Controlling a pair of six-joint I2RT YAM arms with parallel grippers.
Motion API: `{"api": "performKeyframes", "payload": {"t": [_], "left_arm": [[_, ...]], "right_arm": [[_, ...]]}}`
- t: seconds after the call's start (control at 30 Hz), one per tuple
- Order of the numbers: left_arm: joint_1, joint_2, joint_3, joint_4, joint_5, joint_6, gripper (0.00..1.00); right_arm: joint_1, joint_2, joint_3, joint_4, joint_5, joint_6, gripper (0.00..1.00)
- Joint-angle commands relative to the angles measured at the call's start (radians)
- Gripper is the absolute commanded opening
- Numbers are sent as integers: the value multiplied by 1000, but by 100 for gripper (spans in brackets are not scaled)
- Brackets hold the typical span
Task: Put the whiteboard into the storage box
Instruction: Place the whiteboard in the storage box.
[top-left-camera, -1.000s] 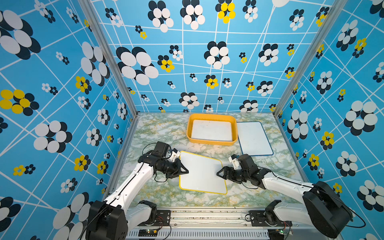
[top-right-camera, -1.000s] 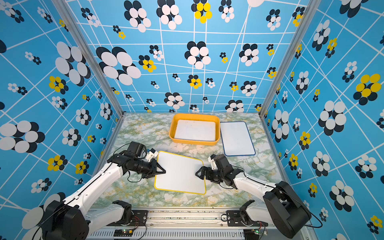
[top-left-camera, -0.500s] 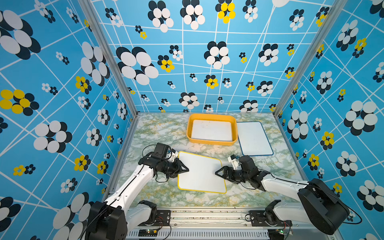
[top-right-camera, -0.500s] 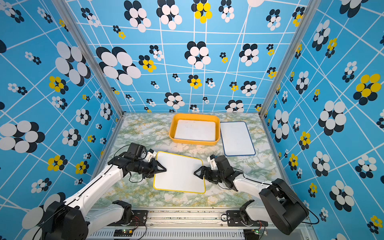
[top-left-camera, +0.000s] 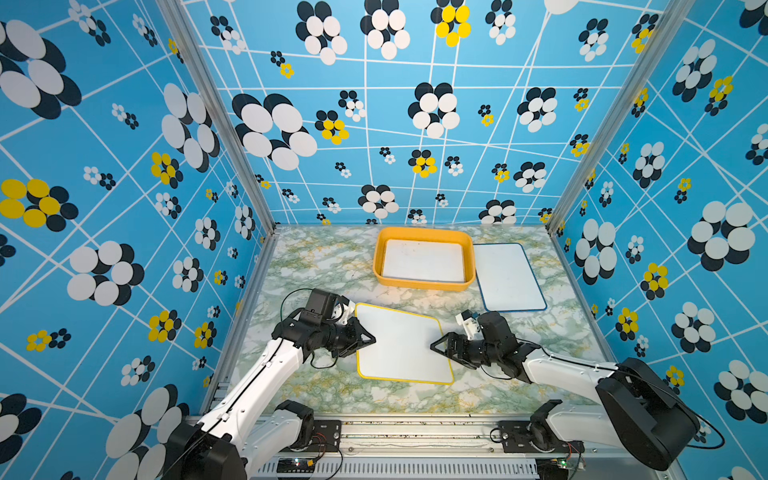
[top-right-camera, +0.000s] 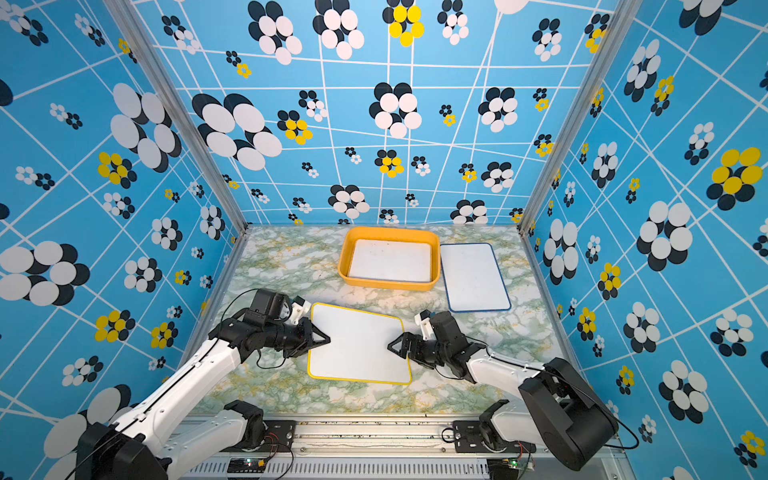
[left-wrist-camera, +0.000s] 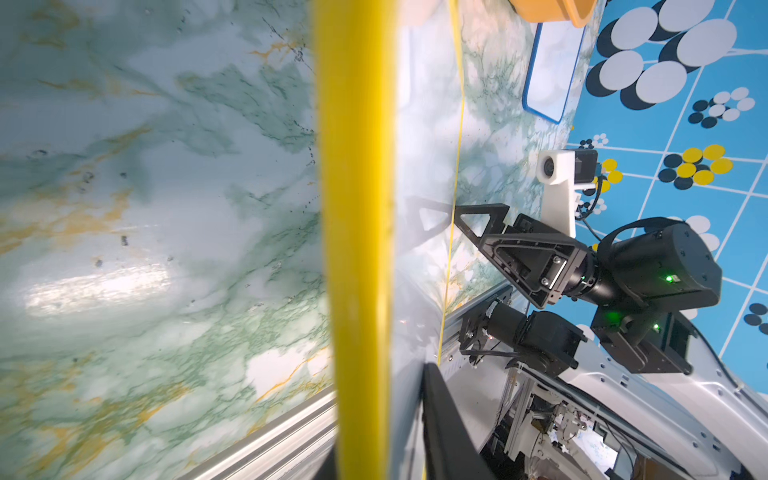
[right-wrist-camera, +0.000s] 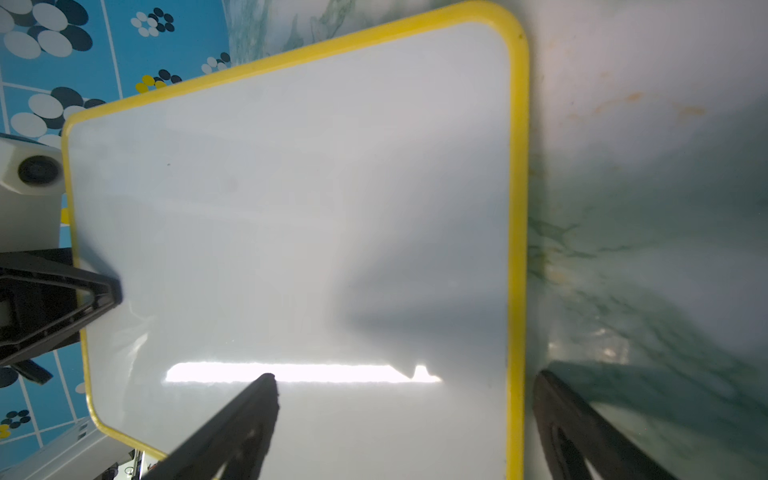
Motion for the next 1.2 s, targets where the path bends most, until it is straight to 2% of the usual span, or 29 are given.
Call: {"api": "performKeyframes", "payload": {"t": [0.0, 0.1, 0.23, 0.5, 0.73, 0.93, 1.17], "left_arm": [[0, -13, -2, -40, -58, -9, 8], [1, -12, 16, -23, -28, -9, 0], [3, 8, 106, -59, 24, 19, 0], [5, 62, 362, -243, 125, 158, 0], [30, 105, 463, -132, 235, 114, 0], [54, 253, 593, 29, 284, 65, 0], [69, 571, 849, 116, 248, 28, 0]], "right_arm": [[1, -3, -32, -139, 16, 10, 98], [0, -40, -7, -218, 37, -21, 99], [-1, -116, 57, -380, 85, -85, 98], [-15, -305, 168, -609, 213, -138, 99], [-48, -353, 274, -773, 313, -209, 99], [-114, -356, 362, -860, 399, -264, 99], [-228, -331, 432, -907, 463, -318, 99]]}}
